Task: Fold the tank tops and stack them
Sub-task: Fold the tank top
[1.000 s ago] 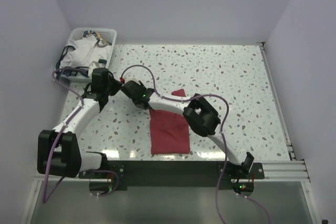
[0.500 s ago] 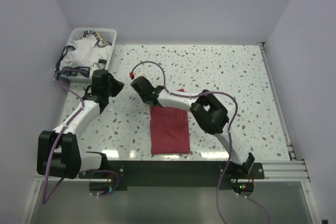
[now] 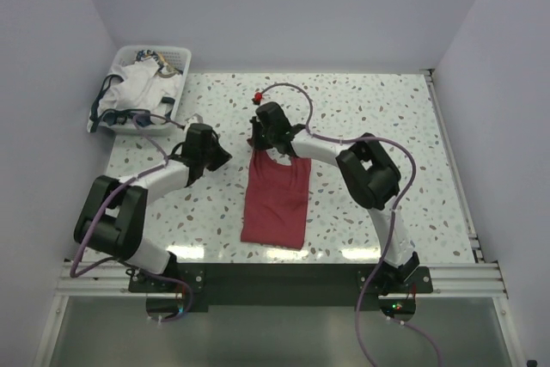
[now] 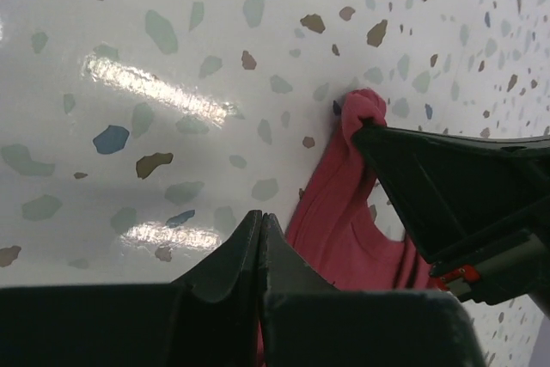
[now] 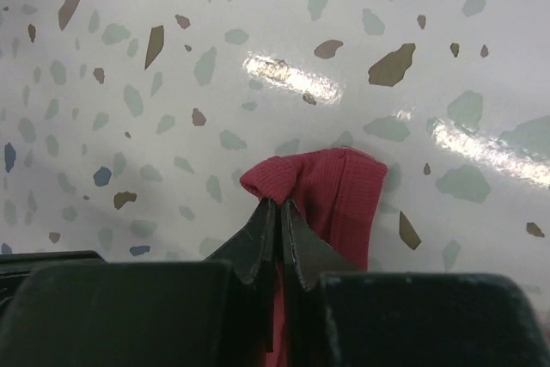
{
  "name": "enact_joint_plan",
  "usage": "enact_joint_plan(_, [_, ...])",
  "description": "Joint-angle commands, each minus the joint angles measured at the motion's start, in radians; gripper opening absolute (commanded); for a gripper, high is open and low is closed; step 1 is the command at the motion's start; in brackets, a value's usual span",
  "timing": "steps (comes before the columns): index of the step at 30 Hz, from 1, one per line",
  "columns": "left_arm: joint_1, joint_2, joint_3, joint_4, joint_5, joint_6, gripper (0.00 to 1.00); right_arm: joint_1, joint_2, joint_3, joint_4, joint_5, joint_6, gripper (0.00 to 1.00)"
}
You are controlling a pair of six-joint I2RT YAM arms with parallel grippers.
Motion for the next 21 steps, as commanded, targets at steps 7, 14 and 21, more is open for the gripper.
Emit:
enact_joint_plan(7, [-0.062,0.187,0.117,0.122,0.006,0.043,0.12,-0.033,-0.063,-0.134,0.16,-0.122,0.144,0.01])
enact_joint_plan(14, [-0.098,0.272,0.175,0.152,0.019,0.04,0.15,-0.078,-0.099,-0.23,0.275,-0.153,0.235,0.01])
enact_joint_plan(21, [-0.125,0.312,0.198,0.168,0.019,0.04,0.19,-0.102,-0.108,-0.266,0.341,-0.179,0.296,0.02])
